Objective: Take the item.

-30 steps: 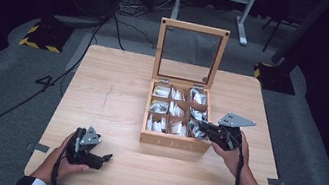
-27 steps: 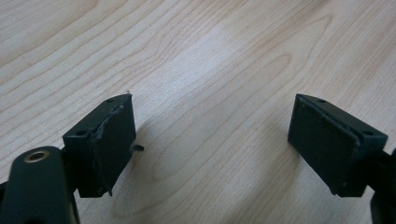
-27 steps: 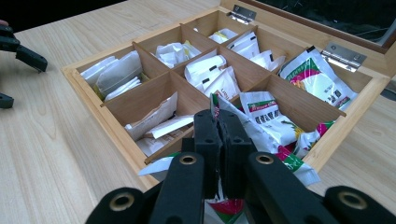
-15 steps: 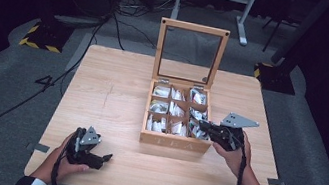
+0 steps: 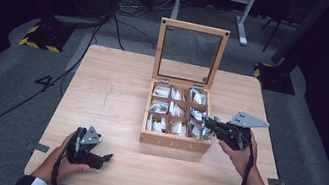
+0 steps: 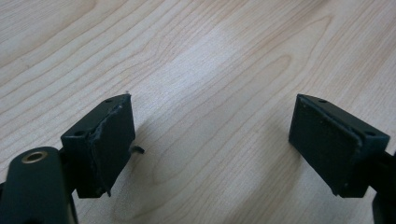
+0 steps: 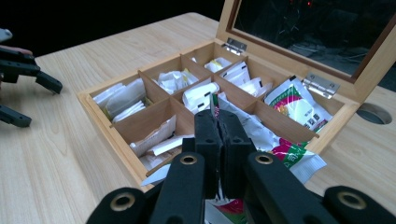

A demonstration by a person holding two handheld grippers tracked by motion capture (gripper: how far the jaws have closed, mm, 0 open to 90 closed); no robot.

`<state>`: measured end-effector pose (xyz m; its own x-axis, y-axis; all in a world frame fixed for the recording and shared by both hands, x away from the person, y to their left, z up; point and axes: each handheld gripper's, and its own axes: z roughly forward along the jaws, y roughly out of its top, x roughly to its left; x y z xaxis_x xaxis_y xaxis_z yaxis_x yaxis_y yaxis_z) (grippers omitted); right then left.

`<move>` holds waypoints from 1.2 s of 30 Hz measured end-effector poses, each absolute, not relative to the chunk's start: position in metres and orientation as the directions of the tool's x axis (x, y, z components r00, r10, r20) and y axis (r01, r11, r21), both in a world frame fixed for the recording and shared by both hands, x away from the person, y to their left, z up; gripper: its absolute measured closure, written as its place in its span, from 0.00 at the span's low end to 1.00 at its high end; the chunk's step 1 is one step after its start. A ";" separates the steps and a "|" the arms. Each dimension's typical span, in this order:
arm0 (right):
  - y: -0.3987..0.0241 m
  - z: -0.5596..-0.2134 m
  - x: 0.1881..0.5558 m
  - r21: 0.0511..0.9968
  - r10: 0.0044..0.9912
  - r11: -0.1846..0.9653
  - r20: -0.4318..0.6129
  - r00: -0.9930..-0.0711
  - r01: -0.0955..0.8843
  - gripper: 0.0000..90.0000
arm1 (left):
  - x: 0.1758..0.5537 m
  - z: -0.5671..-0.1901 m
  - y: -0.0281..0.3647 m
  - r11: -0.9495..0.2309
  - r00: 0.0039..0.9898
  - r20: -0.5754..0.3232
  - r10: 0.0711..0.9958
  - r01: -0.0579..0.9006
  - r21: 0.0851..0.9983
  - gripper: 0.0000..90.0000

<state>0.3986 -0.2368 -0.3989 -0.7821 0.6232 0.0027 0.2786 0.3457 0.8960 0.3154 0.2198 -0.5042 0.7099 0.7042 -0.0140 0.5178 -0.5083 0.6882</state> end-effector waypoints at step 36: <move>-0.229 -0.369 0.343 0.926 0.491 0.348 -0.044 -0.870 0.149 0.98 | 0.315 -0.504 0.220 -0.506 0.708 -0.015 0.707 0.519 0.689 0.16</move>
<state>0.3433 -0.2291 -0.3688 -0.8698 0.4913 -0.0444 0.1491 0.3476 0.9257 0.3150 0.2195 -0.5043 0.7076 0.7065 -0.0147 0.5193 -0.5058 0.6889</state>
